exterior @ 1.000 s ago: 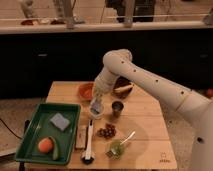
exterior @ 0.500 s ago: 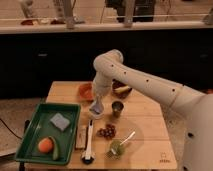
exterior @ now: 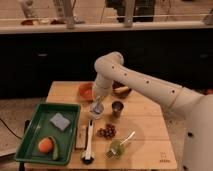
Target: Place towel in paper cup
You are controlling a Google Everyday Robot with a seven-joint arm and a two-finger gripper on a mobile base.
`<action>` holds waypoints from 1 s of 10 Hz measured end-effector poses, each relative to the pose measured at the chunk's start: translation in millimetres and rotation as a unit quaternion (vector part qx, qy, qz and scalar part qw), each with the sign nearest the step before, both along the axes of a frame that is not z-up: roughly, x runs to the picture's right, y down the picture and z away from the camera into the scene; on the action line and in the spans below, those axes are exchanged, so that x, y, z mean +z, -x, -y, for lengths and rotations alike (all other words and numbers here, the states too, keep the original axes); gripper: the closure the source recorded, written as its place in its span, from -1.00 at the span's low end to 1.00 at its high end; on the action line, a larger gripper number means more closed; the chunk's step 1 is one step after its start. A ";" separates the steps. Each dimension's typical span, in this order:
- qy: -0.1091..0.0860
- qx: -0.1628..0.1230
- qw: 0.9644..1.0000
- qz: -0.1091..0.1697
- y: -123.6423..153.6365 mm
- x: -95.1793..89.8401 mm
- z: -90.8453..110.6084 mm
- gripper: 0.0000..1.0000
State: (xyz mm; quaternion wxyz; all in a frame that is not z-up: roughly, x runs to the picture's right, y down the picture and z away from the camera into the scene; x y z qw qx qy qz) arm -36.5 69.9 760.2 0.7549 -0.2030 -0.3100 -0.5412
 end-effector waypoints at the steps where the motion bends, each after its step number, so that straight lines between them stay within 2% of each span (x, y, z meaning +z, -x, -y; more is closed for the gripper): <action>1: 0.003 -0.014 1.000 0.006 2.5 0.4 -1.8 0.99; 3: 0.014 -0.039 0.999 0.012 7.5 2.6 -6.3 0.99; 6: 0.027 -0.060 0.998 0.015 11.8 6.7 -10.6 0.99; 10: 0.035 -0.057 0.998 0.006 7.7 13.5 -13.7 0.98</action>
